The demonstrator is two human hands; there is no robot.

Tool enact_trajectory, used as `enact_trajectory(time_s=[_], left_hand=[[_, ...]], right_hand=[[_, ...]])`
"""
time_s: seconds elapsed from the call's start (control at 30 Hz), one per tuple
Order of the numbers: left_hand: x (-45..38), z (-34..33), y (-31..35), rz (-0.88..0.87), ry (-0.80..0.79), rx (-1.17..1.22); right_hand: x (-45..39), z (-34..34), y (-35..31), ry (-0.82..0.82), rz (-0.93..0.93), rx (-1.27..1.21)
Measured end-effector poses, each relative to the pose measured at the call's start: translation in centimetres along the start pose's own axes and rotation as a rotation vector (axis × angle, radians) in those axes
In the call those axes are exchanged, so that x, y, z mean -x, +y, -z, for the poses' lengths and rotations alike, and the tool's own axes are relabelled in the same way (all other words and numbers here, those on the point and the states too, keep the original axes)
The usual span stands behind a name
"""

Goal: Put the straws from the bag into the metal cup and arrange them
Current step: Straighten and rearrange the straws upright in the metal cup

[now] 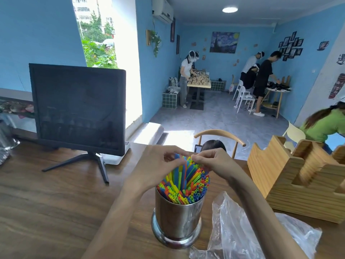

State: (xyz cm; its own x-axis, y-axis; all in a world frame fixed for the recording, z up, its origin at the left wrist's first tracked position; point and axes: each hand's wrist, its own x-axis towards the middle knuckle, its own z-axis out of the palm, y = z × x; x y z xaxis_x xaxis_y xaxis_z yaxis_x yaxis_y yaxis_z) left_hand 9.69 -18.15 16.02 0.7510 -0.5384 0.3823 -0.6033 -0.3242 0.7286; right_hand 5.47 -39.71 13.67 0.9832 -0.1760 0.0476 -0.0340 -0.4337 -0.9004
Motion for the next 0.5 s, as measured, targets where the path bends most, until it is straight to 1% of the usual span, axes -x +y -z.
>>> enact_trajectory(time_s=[0.1, 0.2, 0.27, 0.37, 0.43, 0.5], left_hand=[[0.1, -0.1, -0.5, -0.016, -0.07, -0.042], [0.1, 0.1, -0.5, -0.01, -0.127, -0.032], [0.1, 0.1, -0.3, 0.027, -0.099, 0.012], [-0.4, 0.2, 0.1, 0.048, -0.002, 0.073], [-0.6, 0.2, 0.4, 0.031, -0.013, 0.111], [-0.8, 0.1, 0.8, 0.003, -0.059, 0.089]], right_hand=[[-0.3, 0.2, 0.1, 0.017, -0.012, 0.0], [-0.1, 0.4, -0.4, 0.11, 0.044, -0.009], [0.3, 0.6, -1.3, 0.194, 0.132, -0.035], [1.3, 0.7, -3.5, 0.339, 0.288, -0.074], [2.2, 0.5, -5.3, 0.392, 0.407, -0.133], [3.3, 0.2, -6.9, 0.402, 0.537, -0.179]])
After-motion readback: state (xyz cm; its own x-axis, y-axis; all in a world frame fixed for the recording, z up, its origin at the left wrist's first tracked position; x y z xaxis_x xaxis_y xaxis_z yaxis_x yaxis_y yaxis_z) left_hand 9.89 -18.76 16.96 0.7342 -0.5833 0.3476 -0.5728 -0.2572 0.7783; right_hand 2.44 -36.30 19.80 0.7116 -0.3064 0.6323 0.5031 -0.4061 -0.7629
